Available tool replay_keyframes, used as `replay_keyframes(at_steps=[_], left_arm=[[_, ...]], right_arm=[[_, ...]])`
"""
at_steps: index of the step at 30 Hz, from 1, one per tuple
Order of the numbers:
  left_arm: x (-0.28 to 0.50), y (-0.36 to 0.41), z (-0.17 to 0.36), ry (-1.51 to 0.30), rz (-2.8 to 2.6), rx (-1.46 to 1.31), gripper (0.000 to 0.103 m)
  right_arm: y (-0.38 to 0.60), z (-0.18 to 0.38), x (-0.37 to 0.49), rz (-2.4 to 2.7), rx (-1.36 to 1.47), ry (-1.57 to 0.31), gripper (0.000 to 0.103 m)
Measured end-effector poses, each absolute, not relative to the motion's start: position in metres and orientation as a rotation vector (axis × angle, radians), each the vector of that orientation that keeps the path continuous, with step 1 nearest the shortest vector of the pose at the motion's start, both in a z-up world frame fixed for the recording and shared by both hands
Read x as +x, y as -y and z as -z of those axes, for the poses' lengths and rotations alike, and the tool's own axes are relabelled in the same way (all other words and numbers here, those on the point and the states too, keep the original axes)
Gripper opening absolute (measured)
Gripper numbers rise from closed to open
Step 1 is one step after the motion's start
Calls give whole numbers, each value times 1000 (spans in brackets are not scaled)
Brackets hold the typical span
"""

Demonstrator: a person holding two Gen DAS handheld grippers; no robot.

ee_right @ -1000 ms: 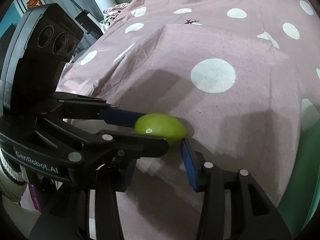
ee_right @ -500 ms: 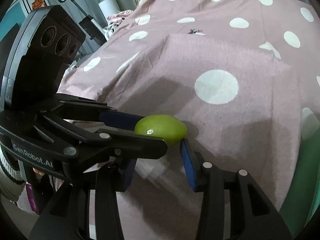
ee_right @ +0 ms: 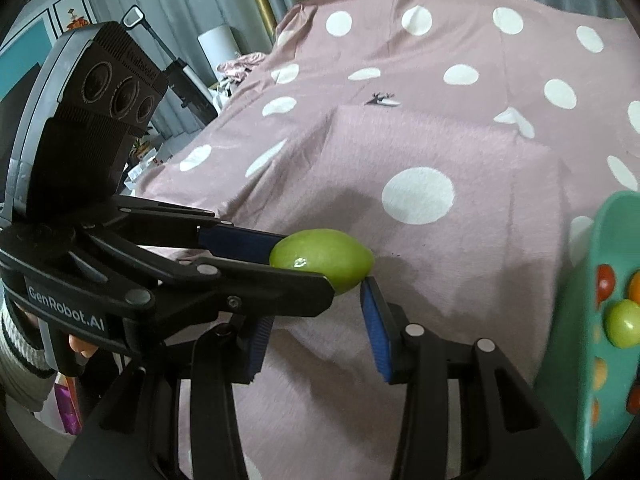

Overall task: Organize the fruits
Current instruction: 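Carry the small green fruit with both tools over the green bowl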

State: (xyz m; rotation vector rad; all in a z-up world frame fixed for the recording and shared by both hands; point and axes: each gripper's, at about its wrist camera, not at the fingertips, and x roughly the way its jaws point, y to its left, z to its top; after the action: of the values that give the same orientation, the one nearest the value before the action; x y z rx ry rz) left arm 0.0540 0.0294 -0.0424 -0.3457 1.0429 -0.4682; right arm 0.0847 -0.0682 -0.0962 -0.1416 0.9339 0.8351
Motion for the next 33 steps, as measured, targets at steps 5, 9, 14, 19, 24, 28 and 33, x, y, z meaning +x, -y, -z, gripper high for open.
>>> replay_keyframes(at_steps=[5,9,14,19,24,28,33], left_arm=[[50,-16,24,-1019,478,-312,46],[48,-3,12,-1003,489,-282,46],[46,13,-1,-984,507,-251,46],[48,33,-13,-968,530,-215,46],[50,52,-23,-951,562,-184,46],[53,66,-28,-947,583,-160,46],[58,84,-34,-947,605,-124,46]], right_arm=[[82,81,75,-821,-122,-895,43],[95,72,70,-809,-105,-871,43],[110,60,63,-787,-87,-837,43],[129,48,59,-758,-62,-801,43],[147,38,55,-726,-48,-774,43],[162,33,52,-701,-34,-756,43],[178,29,50,-677,-4,-736,43]])
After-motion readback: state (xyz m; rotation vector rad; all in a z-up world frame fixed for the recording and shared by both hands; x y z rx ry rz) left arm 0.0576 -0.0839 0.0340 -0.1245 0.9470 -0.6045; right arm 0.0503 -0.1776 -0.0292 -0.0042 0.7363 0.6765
